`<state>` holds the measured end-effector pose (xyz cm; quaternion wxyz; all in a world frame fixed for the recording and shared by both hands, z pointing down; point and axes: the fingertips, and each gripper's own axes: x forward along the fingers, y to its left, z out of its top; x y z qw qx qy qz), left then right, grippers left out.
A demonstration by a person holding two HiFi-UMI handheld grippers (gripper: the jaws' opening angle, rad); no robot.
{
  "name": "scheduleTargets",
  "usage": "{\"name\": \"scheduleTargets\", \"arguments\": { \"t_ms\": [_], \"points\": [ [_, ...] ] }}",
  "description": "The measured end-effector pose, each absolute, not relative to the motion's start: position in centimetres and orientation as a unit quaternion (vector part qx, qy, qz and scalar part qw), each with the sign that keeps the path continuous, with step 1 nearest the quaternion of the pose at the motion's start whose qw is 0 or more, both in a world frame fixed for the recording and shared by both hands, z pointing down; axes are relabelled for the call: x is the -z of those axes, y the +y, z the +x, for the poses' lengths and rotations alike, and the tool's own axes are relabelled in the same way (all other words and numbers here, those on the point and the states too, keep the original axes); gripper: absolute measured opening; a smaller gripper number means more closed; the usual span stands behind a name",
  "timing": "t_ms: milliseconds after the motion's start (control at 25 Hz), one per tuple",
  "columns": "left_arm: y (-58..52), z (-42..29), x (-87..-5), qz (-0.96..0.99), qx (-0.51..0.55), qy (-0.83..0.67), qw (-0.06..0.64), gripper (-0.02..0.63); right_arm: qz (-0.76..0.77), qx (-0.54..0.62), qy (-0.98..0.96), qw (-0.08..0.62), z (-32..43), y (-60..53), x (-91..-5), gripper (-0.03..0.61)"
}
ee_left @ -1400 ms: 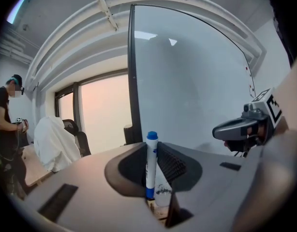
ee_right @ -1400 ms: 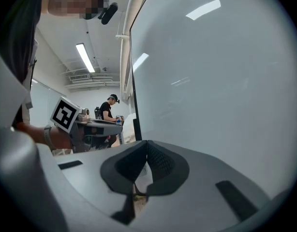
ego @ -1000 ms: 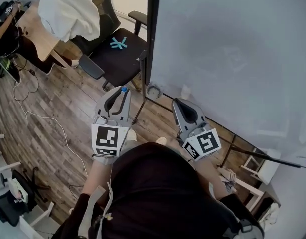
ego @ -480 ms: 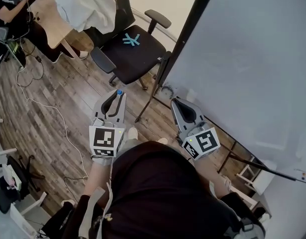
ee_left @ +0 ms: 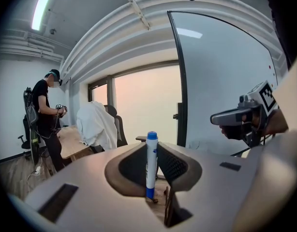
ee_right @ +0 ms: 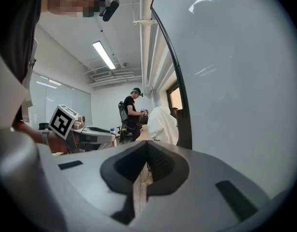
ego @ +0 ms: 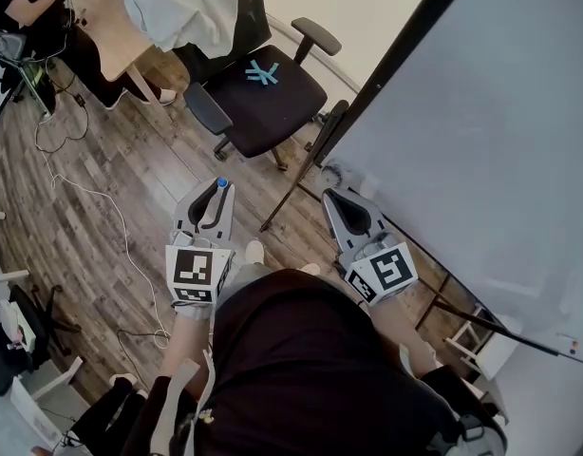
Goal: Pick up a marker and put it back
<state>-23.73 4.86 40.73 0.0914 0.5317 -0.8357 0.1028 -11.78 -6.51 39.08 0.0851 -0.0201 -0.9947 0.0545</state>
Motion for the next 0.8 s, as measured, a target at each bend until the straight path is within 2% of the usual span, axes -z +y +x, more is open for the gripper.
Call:
{"name": "scheduleTargets", "arguments": {
  "t_ms": [800],
  "points": [
    [3.5,-23.0,-41.0,0.562,-0.110,-0.815,0.088,0.072,0.023,-0.057,-0.995,0.084,-10.2,-7.1,-39.5,0.014]
  ]
}}
